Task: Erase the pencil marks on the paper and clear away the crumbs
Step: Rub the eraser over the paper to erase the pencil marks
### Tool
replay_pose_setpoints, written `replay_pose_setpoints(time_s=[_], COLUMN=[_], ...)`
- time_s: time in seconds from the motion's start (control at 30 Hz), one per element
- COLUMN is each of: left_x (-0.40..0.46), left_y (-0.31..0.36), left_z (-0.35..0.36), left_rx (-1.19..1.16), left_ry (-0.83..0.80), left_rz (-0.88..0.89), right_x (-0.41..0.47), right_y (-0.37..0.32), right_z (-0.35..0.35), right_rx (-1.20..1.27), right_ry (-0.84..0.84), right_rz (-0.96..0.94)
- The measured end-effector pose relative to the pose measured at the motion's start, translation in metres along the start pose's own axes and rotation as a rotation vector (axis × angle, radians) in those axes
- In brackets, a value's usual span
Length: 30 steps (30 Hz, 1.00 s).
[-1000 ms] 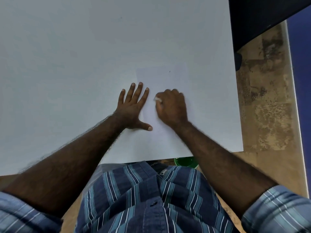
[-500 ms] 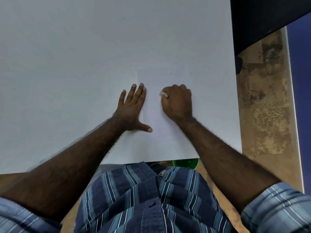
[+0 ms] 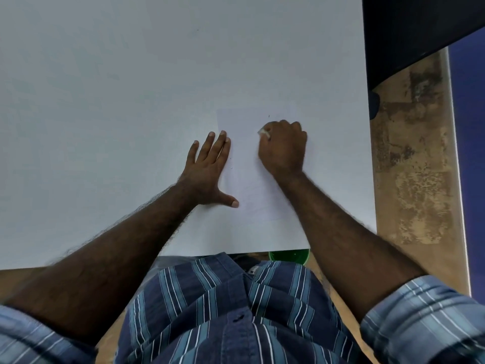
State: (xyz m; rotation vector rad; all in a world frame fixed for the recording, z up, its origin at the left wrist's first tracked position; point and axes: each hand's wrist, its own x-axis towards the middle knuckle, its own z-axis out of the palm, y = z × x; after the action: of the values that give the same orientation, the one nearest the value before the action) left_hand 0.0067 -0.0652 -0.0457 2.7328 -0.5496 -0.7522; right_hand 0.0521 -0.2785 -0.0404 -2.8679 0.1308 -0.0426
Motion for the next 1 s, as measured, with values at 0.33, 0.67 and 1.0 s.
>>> replay_pose_setpoints(time_s=[0.33,0.67,1.0], left_x=[-0.003,0.019,0.03], left_y=[0.007,0.05,0.066], left_z=[-0.008,-0.014,-0.018], left_rx=[0.033,-0.091,0.031], left_ry=[-0.02,0.044,-0.03], left_rz=[-0.039,0.001,-0.111], right_x=[-0.062,-0.086,-0.09], right_y=[0.043,0.038,0.038], right_z=[-0.021,-0.016,-0.017], right_rx=[0.098,0.185,0.048], right_ry=[-0.08,-0.085,-0.072], right_rz=[0.002,0.019,-0.175])
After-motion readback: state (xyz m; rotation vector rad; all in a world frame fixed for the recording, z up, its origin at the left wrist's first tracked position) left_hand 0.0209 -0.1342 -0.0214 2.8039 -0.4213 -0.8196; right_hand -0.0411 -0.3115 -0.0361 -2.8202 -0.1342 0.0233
